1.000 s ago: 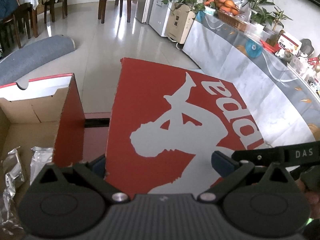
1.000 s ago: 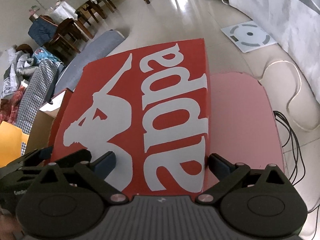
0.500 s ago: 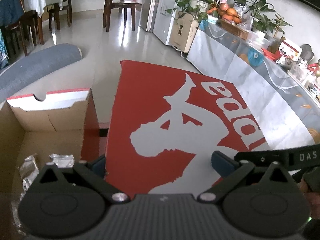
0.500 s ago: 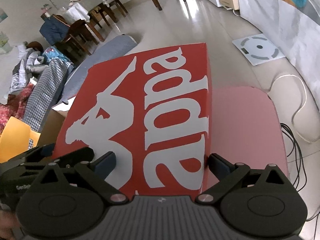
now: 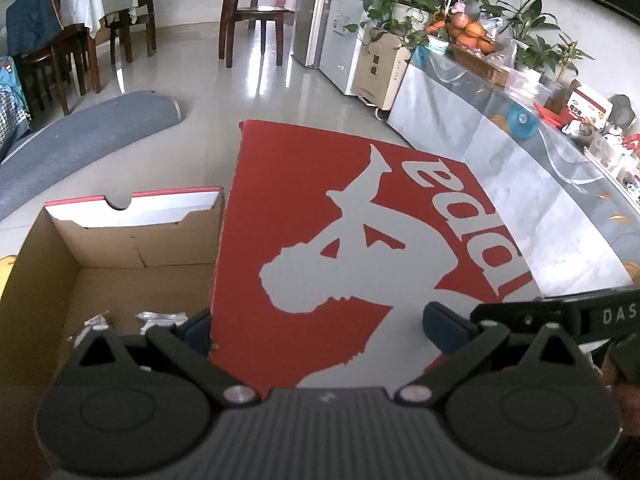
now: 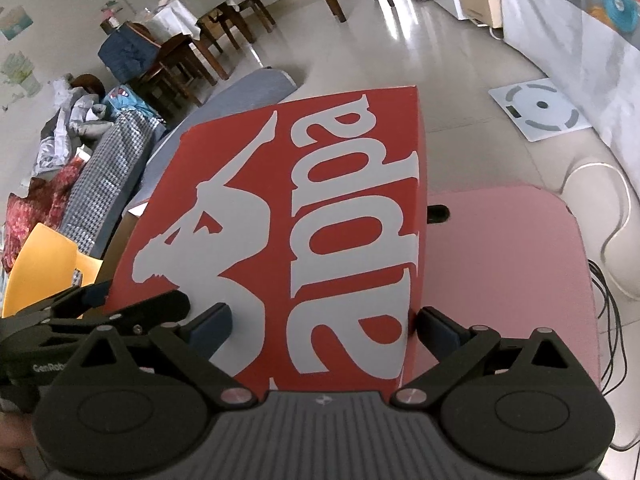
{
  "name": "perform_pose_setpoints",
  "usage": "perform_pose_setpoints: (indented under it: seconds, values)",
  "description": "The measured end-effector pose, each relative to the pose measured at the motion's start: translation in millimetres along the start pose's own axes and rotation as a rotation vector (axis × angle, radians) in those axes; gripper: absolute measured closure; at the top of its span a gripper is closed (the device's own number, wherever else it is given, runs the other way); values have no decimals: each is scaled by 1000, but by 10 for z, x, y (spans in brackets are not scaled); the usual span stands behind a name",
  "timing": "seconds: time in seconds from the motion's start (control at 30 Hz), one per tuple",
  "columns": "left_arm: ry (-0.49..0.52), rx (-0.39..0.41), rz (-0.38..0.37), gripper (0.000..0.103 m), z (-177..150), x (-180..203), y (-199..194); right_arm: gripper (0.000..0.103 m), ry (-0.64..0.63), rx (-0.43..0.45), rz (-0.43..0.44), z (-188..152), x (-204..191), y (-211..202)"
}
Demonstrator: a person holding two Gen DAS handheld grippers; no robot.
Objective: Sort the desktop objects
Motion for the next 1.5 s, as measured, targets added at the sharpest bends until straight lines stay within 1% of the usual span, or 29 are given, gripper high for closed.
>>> perform_pose_setpoints:
  seconds: [0.43,0.93,1.17,1.5]
  values:
    - [-31,5,10,1,-1,-346,-140,4,-48,-22,6,18,-324,65]
    - [-103,19,46,1,-50,-904,-319,4,-130,-50,25,90,-827,253]
    - [-128,22,52,1,-79,-1140,-381,4,-153,-64,18,104,-1037,343]
    - [-172,24,76,1,-122,-1512,-446,4,-174,-92,43,142,-1336,508]
Point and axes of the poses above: each gripper's, at about its wrist camera, not at the fingertips, and y roughly the way its jaws point, x to its right, z to its top, the point moved 6 cm from there along y, roughly the way its jaws point, and after that the axes turned 12 degrees about -x, right-handed, at the moved point
